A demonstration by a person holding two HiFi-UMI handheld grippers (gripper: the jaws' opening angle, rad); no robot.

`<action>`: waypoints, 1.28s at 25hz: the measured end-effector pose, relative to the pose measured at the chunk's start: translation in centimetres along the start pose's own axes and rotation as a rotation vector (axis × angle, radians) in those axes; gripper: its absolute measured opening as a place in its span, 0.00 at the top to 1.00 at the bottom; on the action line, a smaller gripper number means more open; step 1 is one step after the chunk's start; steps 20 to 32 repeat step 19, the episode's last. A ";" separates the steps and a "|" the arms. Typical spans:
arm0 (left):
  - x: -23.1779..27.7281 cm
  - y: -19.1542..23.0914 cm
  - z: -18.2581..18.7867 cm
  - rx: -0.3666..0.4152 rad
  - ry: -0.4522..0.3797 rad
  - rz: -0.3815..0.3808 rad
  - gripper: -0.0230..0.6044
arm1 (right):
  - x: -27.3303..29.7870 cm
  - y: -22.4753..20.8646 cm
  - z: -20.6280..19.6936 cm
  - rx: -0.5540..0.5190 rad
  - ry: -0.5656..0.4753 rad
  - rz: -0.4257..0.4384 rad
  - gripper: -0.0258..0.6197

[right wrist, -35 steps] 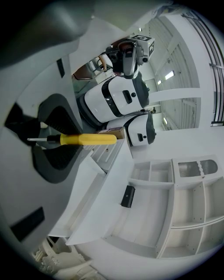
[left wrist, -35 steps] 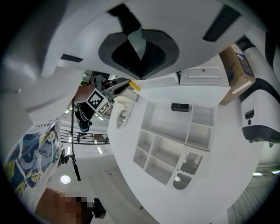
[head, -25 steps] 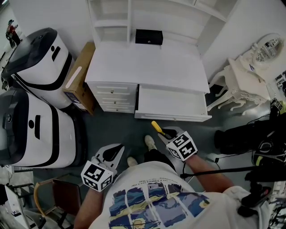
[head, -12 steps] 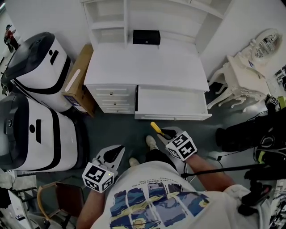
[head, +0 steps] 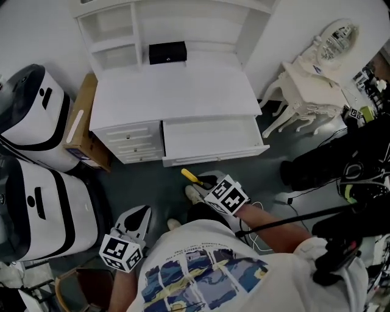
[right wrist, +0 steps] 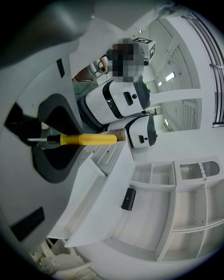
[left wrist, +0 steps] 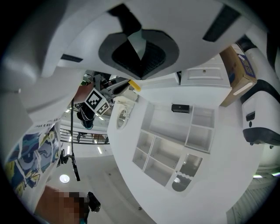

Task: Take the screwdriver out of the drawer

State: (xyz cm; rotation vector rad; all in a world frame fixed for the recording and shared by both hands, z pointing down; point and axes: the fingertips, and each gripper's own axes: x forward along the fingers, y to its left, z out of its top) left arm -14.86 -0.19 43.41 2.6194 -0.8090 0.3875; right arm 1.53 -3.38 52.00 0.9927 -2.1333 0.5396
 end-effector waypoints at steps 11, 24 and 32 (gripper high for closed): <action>0.9 -0.1 0.3 0.000 0.010 -0.015 0.94 | -0.1 -0.5 -0.1 0.011 0.001 0.003 0.82; 1.8 0.0 0.6 0.003 0.014 -0.016 0.94 | 0.3 -1.3 -0.1 0.014 -0.007 0.008 0.82; 1.8 0.0 0.6 0.003 0.014 -0.016 0.94 | 0.3 -1.3 -0.1 0.014 -0.007 0.008 0.82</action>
